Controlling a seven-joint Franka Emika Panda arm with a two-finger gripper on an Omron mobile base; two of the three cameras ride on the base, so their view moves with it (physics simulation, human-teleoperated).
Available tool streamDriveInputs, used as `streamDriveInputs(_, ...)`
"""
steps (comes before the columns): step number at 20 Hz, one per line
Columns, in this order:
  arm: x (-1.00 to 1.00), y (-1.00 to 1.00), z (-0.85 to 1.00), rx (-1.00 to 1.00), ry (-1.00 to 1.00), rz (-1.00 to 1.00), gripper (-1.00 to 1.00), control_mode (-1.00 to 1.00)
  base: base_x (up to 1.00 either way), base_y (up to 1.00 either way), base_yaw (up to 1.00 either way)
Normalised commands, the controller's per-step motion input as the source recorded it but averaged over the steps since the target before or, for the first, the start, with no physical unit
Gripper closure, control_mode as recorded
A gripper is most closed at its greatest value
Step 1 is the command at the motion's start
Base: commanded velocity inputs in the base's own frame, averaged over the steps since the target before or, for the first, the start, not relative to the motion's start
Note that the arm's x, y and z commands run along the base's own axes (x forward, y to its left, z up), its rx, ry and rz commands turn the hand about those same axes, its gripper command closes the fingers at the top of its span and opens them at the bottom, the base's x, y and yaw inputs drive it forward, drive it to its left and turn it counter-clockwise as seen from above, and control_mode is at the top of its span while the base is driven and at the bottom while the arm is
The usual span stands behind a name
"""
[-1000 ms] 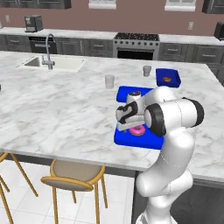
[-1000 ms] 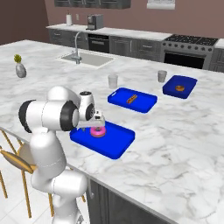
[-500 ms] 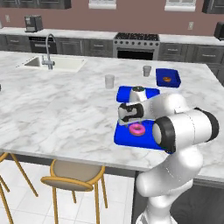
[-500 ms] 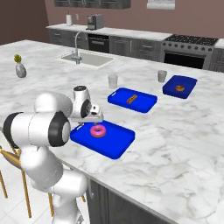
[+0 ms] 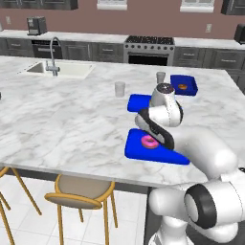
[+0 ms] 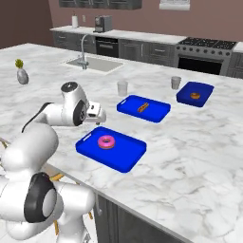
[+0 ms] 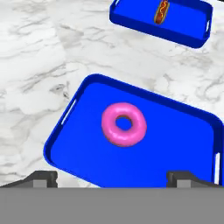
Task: Take the donut and cupcake from the fridge and place them on the empty tray on the dining counter.
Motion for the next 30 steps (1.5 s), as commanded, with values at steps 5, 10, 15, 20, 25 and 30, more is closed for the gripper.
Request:
streamDriveInputs(5, -1.00, -0.20, 0.98, 0.00, -0.44, -0.07, -1.00, -1.00, 0.00, 0.00, 0.00)
streamDriveInputs(10, -1.00, -0.28, 0.97, 0.00, -0.45, -0.07, -1.00, -1.00, 0.00, 0.00, 0.00)
streamDriveInputs(15, -1.00, -0.16, 0.73, 0.01, -0.24, -0.01, -1.00, -1.00, 0.00, 0.00, 0.00)
streamDriveInputs(20, -0.99, 0.00, 0.63, 0.08, -0.02, 0.03, -1.00, -1.00, 0.00, 0.00, 0.00)
streamDriveInputs(25, -0.86, 0.06, 0.37, 0.12, 0.07, 0.15, -1.00, -1.00, 0.00, 0.00, 0.00)
streamDriveInputs(30, -0.21, 0.26, -0.34, 0.03, 0.03, 0.27, -1.00, -1.00, 0.00, 0.00, 0.00)
